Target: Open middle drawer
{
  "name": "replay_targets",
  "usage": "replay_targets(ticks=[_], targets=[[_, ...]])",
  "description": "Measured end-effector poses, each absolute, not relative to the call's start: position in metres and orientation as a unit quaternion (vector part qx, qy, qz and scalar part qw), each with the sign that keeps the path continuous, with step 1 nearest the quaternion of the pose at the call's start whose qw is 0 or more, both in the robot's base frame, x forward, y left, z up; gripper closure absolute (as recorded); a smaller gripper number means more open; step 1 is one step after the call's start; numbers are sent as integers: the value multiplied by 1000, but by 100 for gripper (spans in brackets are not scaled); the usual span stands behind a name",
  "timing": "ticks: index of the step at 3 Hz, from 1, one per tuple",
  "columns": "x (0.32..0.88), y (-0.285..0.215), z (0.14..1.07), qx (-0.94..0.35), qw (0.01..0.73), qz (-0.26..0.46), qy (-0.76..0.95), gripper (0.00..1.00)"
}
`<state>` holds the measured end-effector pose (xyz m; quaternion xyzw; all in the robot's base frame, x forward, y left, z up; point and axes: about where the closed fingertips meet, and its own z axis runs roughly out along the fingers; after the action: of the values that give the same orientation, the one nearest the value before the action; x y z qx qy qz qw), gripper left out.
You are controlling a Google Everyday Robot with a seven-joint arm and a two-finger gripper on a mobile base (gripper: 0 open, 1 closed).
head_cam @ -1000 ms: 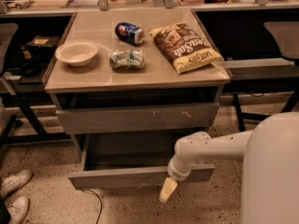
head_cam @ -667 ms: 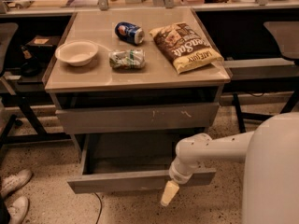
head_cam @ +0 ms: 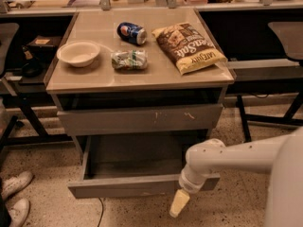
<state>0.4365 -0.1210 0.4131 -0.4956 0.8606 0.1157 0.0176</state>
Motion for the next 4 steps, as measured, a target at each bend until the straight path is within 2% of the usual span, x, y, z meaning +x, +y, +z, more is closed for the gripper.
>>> replay_targets(ticks=[1,3,4], targets=[[434,-123,415,-494,16,115,862,0],[355,-167,450,-453,-23,96,886,0],[334,-180,459,-439,-33,89,893,0]])
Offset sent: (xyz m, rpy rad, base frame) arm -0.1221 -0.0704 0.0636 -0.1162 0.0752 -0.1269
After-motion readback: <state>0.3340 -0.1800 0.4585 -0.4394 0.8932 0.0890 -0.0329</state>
